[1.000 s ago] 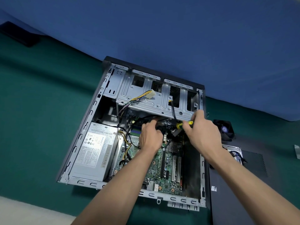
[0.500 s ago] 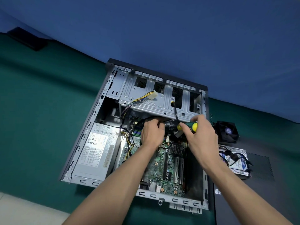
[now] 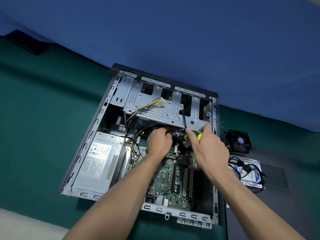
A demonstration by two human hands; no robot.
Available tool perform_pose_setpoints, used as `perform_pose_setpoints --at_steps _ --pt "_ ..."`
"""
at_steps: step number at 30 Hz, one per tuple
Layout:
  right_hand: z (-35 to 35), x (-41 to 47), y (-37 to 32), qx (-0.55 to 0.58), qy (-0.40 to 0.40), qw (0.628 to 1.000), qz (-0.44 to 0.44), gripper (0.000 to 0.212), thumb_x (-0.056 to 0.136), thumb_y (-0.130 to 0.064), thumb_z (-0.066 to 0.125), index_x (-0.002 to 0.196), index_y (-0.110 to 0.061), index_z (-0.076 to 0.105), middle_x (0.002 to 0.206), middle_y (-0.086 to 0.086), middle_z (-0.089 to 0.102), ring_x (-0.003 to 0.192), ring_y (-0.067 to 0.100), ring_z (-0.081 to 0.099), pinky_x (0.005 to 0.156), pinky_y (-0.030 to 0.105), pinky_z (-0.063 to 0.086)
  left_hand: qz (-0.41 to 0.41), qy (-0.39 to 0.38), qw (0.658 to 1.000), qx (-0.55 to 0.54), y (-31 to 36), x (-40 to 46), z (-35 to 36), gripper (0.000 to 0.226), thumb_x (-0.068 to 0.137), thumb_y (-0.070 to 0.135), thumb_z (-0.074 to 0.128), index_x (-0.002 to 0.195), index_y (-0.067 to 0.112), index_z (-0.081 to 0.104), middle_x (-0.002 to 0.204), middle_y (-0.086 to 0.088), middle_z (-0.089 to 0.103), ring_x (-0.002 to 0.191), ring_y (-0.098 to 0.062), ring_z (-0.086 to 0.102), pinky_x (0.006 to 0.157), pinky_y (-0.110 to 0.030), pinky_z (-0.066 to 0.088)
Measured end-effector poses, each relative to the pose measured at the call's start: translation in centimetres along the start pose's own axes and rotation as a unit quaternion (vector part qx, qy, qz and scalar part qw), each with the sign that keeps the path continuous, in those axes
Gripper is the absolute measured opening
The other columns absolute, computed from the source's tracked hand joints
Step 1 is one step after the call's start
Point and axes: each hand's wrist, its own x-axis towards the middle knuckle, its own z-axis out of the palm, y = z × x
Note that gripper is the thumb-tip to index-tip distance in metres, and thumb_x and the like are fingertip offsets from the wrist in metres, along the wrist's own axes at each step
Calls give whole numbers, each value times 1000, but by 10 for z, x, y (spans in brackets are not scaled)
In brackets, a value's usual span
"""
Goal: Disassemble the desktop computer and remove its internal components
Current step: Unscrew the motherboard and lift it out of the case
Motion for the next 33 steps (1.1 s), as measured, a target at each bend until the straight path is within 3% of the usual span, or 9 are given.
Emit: perform_pose_setpoints --at_steps 3,7,11,13,16,20,24,29,33 --pt "0 -2 0 61 -18 998 -13 27 89 -33 54 96 -22 30 83 1 49 68 28 46 60 35 32 13 -10 1000 17 -1 1 -1 22 88 13 48 71 3 58 75 -12 62 72 -33 58 64 -36 47" --pt "-3 -6 1 13 -13 1000 7 32 93 -49 42 97 -20 33 72 0 46 67 29 47 60 35 34 16 -31 999 39 -4 3 0 21 86 10 46 65 7 50 74 -15 61 70 -34 57 60 -33 42" --pt "-1 -7 0 92 -15 995 -18 25 90 -27 53 98 -21 31 90 2 48 74 29 49 63 35 34 22 -45 997 57 -6 5 1 20 83 9 46 64 7 48 73 -15 61 72 -36 58 60 -33 40" --pt "-3 -7 0 78 -9 997 -7 29 90 -32 56 98 -21 30 96 3 46 76 29 47 64 34 32 28 -52 996 65 -6 5 2 17 83 9 46 70 6 55 76 -15 62 75 -36 59 63 -34 43" --pt "-4 -6 -2 25 -4 1000 4 33 95 -50 41 96 -18 30 79 5 52 68 30 47 60 36 34 34 -56 995 71 -8 6 3 17 84 9 45 78 5 61 82 -16 65 77 -36 60 67 -35 45" --pt "-4 -5 -2 85 -14 996 -26 25 92 -23 52 97 -23 27 95 4 45 68 27 46 61 35 33 34 -62 994 79 -9 6 4 15 83 8 46 72 8 55 79 -15 64 74 -33 57 64 -31 39" --pt "-7 -5 -2 19 -6 1000 -11 27 96 -44 42 97 -22 28 88 5 51 67 28 44 59 35 32 32 -68 994 79 -9 6 4 15 84 7 46 71 7 55 73 -11 60 70 -31 57 62 -31 39" --pt "-5 -1 -5 61 -37 995 -72 27 89 -18 55 101 -25 31 103 1 41 78 23 47 65 32 30 30 -62 994 79 -11 6 4 16 84 7 46 71 8 55 74 -11 61 65 -27 51 62 -30 38" --pt "-6 -1 -4 87 -14 996 -30 26 95 -36 47 114 -19 38 108 2 43 80 24 44 68 34 32 29 -68 994 76 -13 8 5 16 85 8 46 72 8 56 77 -13 64 66 -28 54 62 -30 42"
